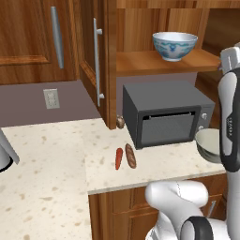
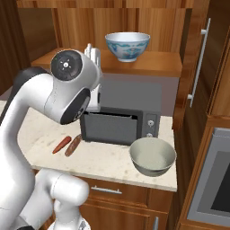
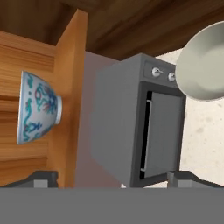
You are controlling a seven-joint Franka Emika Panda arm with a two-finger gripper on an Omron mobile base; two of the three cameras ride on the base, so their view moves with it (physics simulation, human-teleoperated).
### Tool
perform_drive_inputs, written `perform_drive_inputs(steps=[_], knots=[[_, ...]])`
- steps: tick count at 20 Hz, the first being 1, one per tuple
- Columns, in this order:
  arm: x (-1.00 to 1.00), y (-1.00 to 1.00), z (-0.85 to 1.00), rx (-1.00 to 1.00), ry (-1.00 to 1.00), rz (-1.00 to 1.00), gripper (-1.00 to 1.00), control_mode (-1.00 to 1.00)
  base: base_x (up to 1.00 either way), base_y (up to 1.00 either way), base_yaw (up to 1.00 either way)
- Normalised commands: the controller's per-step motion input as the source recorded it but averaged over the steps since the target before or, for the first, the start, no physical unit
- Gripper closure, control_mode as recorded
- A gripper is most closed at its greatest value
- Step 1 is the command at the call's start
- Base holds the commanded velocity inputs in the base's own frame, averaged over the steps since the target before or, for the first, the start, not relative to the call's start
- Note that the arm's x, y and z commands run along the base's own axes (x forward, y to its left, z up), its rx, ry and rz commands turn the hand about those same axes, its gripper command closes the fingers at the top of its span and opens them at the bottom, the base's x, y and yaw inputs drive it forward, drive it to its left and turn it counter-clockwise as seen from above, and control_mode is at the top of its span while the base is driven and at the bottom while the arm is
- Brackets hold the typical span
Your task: Pick both bowls and place them on the counter. Then place the carrot in one bowl and place the baguette in the other bowl.
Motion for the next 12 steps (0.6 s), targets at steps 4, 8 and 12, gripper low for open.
perform_drive_inputs(steps=[4,8,12], knots=[[0.37,0.00,0.38,0.00,-0.09,0.06,-1.00,-1.00,0.00,0.00,0.00],[0.40,0.00,0.31,0.01,-0.11,0.07,-1.00,-1.00,0.00,0.00,0.00],[0.39,0.00,0.21,0.06,-0.08,0.09,-1.00,-1.00,0.00,0.00,0.00]])
